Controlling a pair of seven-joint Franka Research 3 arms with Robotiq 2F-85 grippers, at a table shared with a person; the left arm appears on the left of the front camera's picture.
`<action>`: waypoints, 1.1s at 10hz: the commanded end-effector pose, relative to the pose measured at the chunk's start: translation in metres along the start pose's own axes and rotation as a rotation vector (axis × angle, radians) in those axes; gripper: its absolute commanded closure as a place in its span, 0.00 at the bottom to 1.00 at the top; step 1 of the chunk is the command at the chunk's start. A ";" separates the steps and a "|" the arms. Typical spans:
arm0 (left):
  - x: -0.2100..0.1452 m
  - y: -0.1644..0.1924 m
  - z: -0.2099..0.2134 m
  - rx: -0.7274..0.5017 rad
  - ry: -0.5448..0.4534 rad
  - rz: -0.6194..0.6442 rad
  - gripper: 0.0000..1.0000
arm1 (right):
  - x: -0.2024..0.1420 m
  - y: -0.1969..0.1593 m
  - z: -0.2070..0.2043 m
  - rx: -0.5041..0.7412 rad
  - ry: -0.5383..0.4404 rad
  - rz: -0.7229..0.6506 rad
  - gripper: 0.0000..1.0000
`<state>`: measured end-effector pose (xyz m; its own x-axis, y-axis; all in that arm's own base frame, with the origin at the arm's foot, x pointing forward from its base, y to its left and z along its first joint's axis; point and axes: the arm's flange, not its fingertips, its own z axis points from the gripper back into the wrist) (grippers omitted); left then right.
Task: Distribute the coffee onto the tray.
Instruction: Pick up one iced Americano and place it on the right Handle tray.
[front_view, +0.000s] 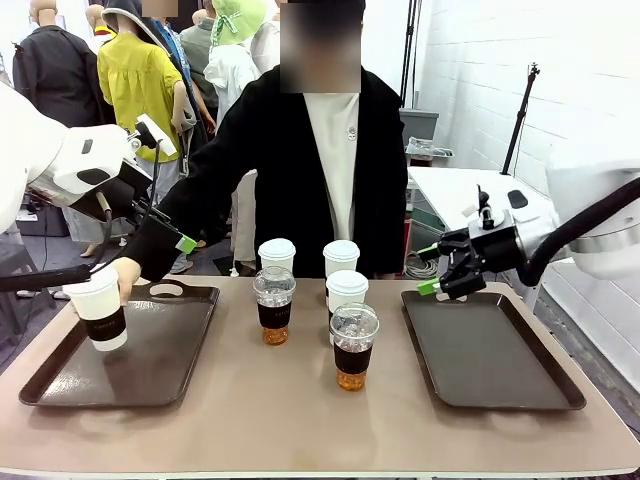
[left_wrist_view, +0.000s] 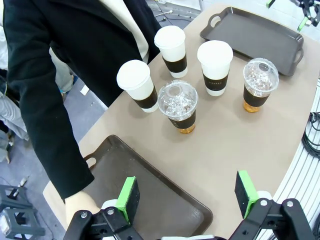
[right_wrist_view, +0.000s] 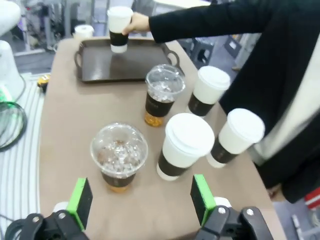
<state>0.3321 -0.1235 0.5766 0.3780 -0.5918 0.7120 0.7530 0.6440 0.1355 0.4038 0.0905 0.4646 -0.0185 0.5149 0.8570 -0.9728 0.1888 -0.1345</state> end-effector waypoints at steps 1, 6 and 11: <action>0.000 0.000 -0.001 -0.001 0.000 0.001 0.00 | -0.012 -0.019 -0.011 0.024 -0.012 -0.026 0.00; 0.000 0.000 -0.001 -0.001 0.000 0.001 0.00 | -0.010 -0.005 -0.007 0.018 -0.018 -0.025 0.00; 0.000 0.000 -0.001 -0.001 0.000 0.001 0.00 | -0.041 -0.036 -0.023 0.077 -0.036 -0.028 0.00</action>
<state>0.3321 -0.1235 0.5766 0.3781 -0.5919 0.7118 0.7528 0.6441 0.1357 0.4273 0.0822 0.4355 0.0328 0.5201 0.8534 -0.9844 0.1646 -0.0624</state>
